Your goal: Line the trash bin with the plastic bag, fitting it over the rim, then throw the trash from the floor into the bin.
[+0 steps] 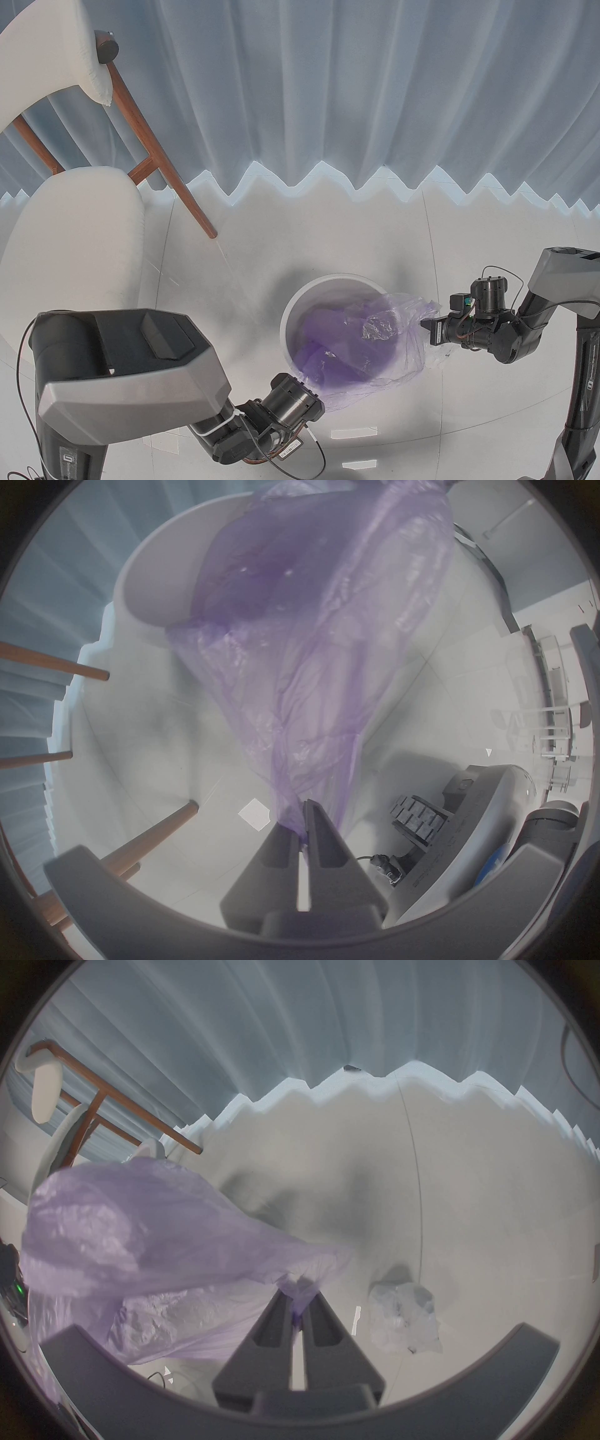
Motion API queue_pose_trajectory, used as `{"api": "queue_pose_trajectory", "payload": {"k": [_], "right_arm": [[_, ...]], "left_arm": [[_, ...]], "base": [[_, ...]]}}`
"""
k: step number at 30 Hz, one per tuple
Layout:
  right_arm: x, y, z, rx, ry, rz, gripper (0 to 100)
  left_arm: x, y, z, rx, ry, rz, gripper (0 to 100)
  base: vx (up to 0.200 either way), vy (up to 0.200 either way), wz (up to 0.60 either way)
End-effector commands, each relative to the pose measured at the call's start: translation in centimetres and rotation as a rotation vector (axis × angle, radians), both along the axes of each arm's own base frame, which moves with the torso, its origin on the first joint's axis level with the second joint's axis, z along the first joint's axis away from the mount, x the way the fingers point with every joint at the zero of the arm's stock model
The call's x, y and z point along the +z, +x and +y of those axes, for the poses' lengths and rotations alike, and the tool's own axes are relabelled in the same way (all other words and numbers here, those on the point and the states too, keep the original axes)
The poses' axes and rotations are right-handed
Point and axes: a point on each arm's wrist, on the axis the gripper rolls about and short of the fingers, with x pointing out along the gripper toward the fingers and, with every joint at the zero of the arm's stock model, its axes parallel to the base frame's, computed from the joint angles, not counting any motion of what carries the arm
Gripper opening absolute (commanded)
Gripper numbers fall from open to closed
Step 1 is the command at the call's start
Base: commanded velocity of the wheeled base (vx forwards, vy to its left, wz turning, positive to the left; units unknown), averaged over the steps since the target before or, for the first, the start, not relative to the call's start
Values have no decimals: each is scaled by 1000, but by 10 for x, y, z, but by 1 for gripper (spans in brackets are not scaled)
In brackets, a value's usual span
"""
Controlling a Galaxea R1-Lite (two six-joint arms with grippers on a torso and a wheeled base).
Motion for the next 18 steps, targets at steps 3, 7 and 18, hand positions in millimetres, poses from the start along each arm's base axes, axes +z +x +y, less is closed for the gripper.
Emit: {"api": "queue_pose_trajectory", "payload": {"k": [3, 7, 18], "right_arm": [[-11, 3, -1, -14, 4, -20, 100], [-6, -20, -3, -20, 33, -31, 100], [11, -78, -13, 29, 52, -136, 100]], "left_arm": [[-1, 8, 8, 27, 8, -3, 0], [12, 6, 8, 20, -16, -21, 100], [58, -32, 20, -89, -66, -55, 100]], "base": [[0, 0, 0], [0, 0, 0], [0, 0, 0]]}}
